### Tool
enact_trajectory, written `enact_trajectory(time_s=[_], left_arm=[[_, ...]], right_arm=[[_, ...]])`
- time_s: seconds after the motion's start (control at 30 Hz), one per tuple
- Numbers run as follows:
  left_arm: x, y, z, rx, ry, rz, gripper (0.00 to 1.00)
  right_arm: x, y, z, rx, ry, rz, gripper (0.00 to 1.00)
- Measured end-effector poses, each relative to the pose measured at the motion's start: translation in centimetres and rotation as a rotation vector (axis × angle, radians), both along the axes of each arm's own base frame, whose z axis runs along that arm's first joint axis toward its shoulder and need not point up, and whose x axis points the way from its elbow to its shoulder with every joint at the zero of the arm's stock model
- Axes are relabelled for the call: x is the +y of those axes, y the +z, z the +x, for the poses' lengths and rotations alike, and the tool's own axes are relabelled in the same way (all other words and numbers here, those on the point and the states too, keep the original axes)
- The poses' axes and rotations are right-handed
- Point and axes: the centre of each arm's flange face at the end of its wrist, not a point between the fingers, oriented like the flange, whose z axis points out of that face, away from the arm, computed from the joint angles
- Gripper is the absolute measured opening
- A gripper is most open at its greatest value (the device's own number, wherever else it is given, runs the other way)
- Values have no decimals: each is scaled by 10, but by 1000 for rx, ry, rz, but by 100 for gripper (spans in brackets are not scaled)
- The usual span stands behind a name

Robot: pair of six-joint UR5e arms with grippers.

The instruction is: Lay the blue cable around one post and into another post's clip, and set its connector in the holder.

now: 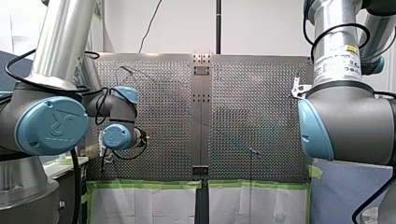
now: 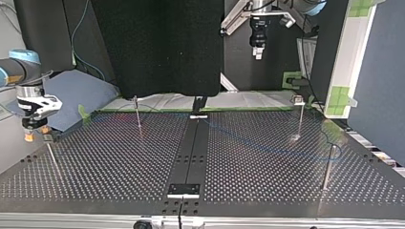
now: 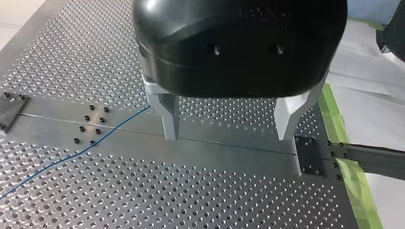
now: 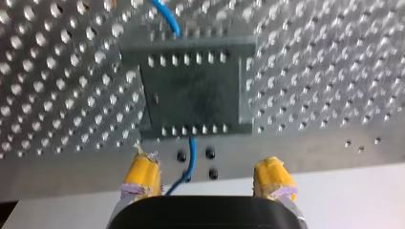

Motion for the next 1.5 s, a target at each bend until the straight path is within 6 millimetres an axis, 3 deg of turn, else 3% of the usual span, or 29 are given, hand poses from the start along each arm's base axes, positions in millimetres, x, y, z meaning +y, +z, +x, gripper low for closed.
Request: enact_trajectory(time_s=[0.23, 0.4, 0.7, 1.17, 1.5], left_arm=[[1, -1, -1, 0, 1, 0, 100], [1, 0, -1, -2, 1, -1, 100], [1, 0, -1, -2, 2, -1, 100], [2, -2, -4, 0, -6, 12, 100], [3, -3, -7, 0, -7, 18, 100]], right_arm=[[4, -6, -9, 5, -58, 45, 99], [17, -19, -7, 10, -94, 109, 99], [40, -21, -4, -3, -160, 113, 99], [90, 4, 54, -7, -171, 36, 99], [123, -2, 96, 27, -171, 61, 99]])
